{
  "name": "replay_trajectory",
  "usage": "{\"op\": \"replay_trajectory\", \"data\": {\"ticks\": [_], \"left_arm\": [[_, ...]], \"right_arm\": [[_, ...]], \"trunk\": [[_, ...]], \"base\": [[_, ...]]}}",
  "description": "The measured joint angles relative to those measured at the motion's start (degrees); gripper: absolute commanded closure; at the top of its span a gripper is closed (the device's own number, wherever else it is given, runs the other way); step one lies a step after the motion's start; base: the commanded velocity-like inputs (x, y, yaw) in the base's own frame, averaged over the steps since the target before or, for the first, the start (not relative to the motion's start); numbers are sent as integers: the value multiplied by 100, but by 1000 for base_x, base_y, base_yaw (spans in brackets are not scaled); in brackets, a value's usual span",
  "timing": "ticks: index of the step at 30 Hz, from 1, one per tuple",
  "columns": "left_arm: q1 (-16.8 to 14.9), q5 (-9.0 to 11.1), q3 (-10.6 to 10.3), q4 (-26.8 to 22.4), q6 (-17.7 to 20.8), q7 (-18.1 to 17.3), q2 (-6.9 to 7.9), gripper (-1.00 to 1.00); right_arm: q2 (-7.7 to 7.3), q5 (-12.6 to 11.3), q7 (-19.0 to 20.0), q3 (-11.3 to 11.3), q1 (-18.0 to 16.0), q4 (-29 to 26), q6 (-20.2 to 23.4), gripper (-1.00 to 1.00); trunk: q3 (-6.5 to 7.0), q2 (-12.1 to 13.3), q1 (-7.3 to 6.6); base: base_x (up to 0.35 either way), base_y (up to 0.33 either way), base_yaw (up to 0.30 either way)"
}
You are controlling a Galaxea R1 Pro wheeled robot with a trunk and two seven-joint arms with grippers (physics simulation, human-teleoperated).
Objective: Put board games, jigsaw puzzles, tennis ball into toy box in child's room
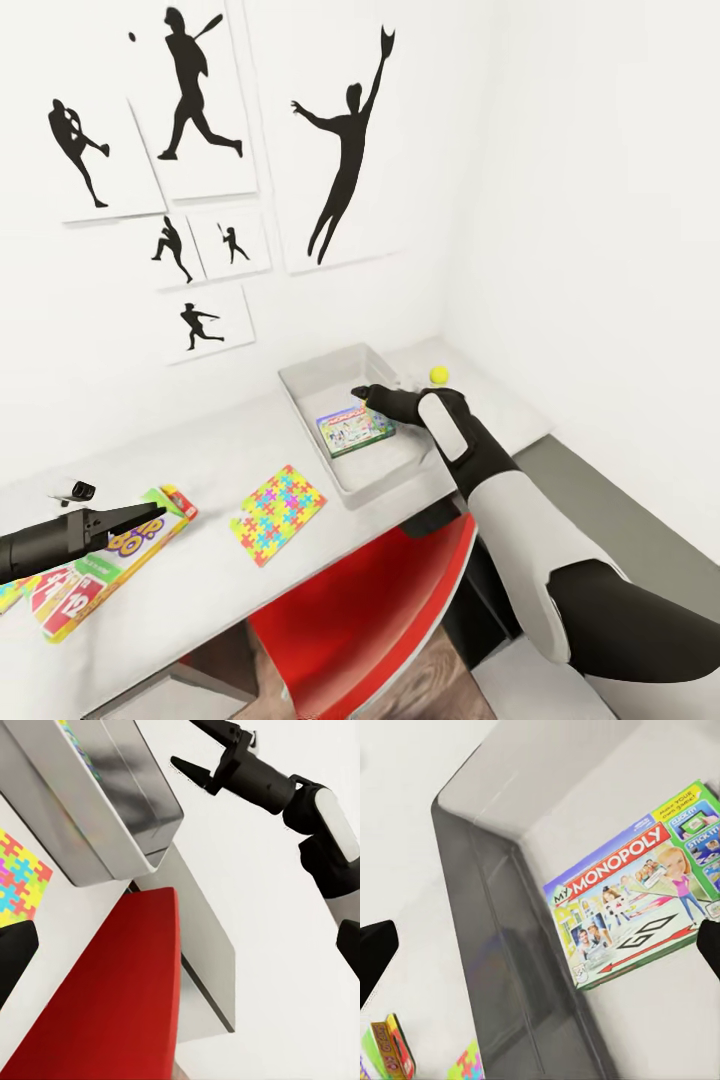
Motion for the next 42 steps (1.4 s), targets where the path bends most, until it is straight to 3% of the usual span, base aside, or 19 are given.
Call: {"op": "replay_trajectory", "data": {"ticks": [11,27,32,37,42], "left_arm": [[-1,-1,0,0,0,0,1,-100],[0,-1,0,0,0,0,1,-100],[1,-2,0,-2,0,0,2,-100],[0,-1,0,-1,0,0,4,-100],[0,-1,4,-1,0,0,9,-100]], "right_arm": [[0,-5,-25,5,54,-859,143,-100],[-1,-32,-43,-71,412,-3090,1322,-100],[-2,-53,-42,-135,721,-3843,1612,-100],[-2,-62,-39,-163,979,-4201,1716,-100],[-2,-75,-20,-473,1465,-4419,1780,-100]], "trunk": [[103,0,-1],[253,0,-1],[300,1,0],[347,1,0],[393,1,-1]], "base": [[-9,0,0],[-1,0,0],[-85,76,0],[-60,74,0],[-14,18,0]]}}
